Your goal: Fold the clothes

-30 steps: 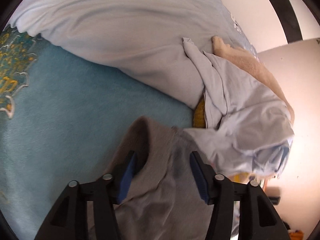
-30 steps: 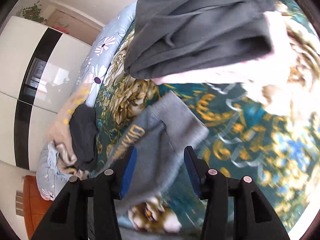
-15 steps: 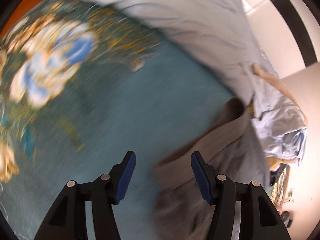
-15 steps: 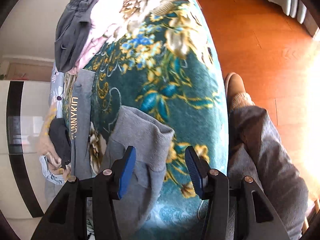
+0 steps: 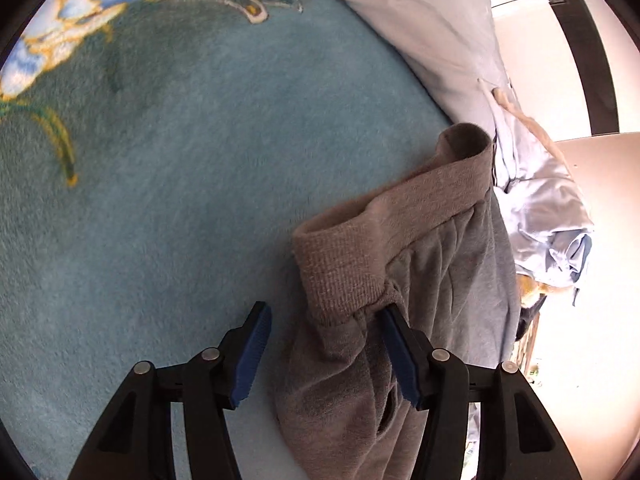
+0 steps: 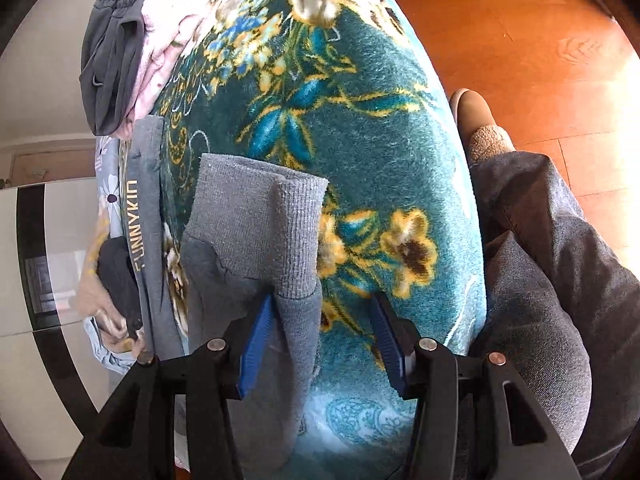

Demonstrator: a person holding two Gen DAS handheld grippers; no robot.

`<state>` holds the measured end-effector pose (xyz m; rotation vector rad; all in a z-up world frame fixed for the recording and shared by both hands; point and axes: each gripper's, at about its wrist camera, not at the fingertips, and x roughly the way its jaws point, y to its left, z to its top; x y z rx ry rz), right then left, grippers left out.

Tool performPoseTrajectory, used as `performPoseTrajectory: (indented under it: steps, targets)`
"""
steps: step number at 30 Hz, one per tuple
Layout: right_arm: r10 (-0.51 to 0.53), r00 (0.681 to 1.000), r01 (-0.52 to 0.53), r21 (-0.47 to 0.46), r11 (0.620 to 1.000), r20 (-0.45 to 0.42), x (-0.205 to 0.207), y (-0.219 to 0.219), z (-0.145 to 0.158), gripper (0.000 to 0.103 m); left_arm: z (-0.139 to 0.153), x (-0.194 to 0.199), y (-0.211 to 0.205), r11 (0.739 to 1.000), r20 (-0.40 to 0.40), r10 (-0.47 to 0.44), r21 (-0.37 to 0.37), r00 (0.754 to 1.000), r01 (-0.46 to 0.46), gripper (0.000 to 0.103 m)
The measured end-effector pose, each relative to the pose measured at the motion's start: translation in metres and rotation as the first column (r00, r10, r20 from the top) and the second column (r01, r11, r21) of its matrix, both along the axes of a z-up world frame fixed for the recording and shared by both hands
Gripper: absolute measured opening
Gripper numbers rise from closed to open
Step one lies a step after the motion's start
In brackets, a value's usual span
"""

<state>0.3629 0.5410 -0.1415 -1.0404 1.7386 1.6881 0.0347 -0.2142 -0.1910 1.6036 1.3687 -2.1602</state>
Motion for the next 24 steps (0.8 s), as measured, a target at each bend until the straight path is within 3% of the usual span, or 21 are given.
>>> performPoseTrajectory:
  steps: [6, 7, 8, 12, 16, 20, 24]
  targets:
    - [0.049, 0.999, -0.048, 0.033, 0.998, -0.020, -0.027, -0.006, 0.009, 0.027, 0.006, -0.009, 0.001, 1.000, -0.005, 0.010, 0.002, 1.000, -0.010, 0.029]
    - [0.045, 0.999, -0.044, 0.034, 0.998, -0.012, -0.029, -0.005, 0.010, 0.012, 0.008, -0.010, 0.002, 1.000, -0.006, 0.012, -0.005, 1.000, -0.012, 0.016]
    - [0.039, 0.999, -0.039, 0.037, 0.999, -0.006, -0.031, -0.005, 0.011, 0.006, 0.014, -0.010, 0.000, 1.000, -0.014, 0.019, 0.000, 1.000, -0.019, 0.010]
    - [0.001, 0.996, 0.008, 0.101, 0.995, -0.087, -0.027, 0.002, 0.043, 0.003, 0.054, 0.000, -0.014, 0.991, -0.118, 0.073, 0.118, 0.990, -0.059, 0.008]
    - [0.014, 0.981, 0.017, 0.159, 0.987, -0.193, -0.021, 0.007, 0.091, 0.003, 0.098, 0.014, -0.026, 0.995, -0.217, 0.024, 0.103, 0.976, -0.001, 0.008]
    - [0.028, 0.977, 0.008, 0.168, 0.986, -0.211, -0.024, 0.009, 0.107, 0.003, 0.091, 0.006, -0.024, 0.993, -0.142, 0.058, 0.109, 0.988, -0.042, 0.008]
    - [0.060, 0.972, -0.019, 0.180, 0.983, -0.225, -0.049, 0.020, 0.112, 0.003, 0.099, -0.005, -0.011, 0.982, -0.123, 0.070, 0.181, 0.990, -0.047, 0.008]
